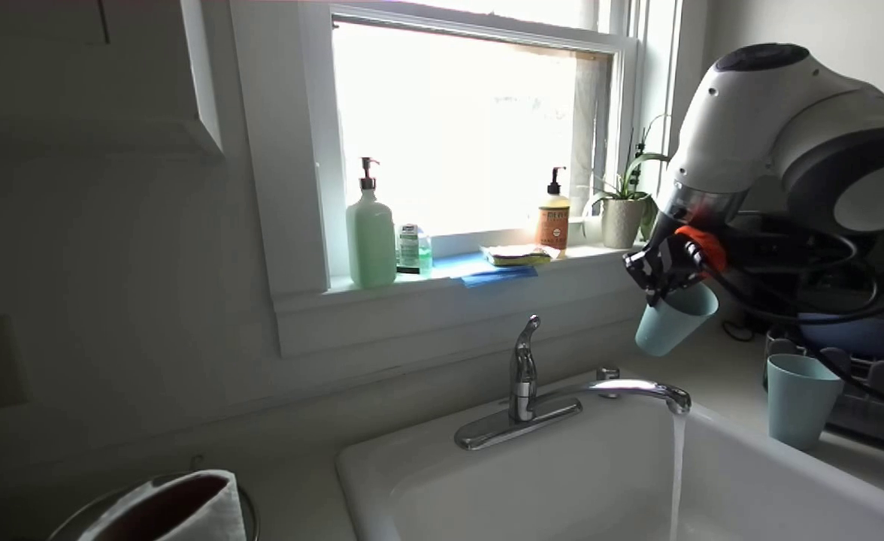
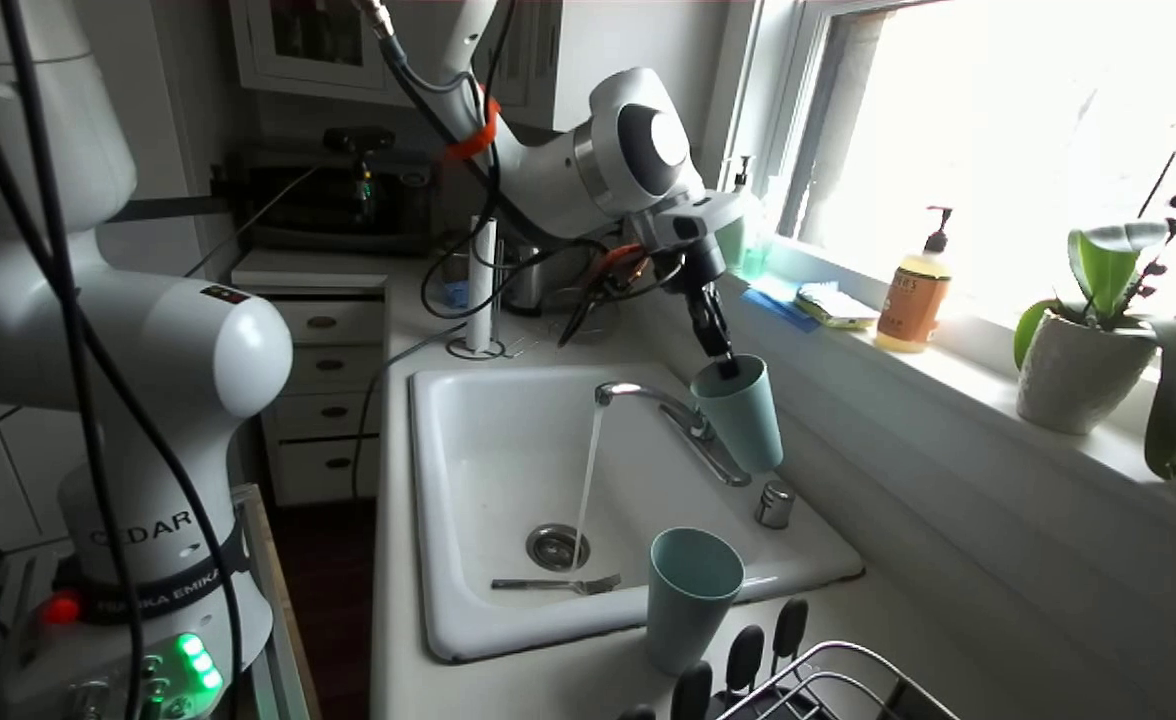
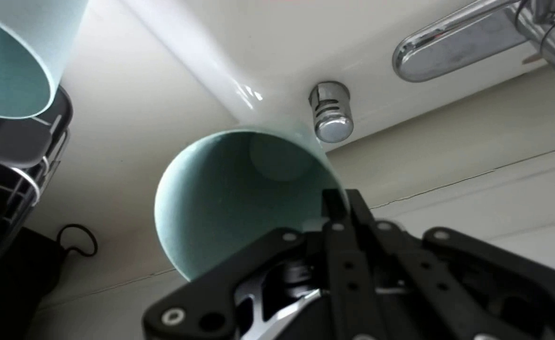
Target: Get the grey cup in front, put it under the running water, pour the water in the cup into the sink and then put the cup into the other grey cup
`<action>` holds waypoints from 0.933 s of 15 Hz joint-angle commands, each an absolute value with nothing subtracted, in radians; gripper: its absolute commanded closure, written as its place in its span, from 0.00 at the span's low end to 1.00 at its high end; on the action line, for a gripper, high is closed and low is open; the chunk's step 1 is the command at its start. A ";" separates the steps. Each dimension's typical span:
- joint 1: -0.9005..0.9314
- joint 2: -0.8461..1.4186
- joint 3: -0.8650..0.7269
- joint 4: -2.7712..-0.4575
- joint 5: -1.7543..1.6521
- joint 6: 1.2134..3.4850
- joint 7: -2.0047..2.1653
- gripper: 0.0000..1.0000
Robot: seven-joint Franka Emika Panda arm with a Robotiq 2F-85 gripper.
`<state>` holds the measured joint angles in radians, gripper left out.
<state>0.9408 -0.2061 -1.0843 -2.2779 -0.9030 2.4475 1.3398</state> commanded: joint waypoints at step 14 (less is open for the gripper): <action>0.527 -0.109 -0.801 -1.987 -0.301 1.859 0.357 0.99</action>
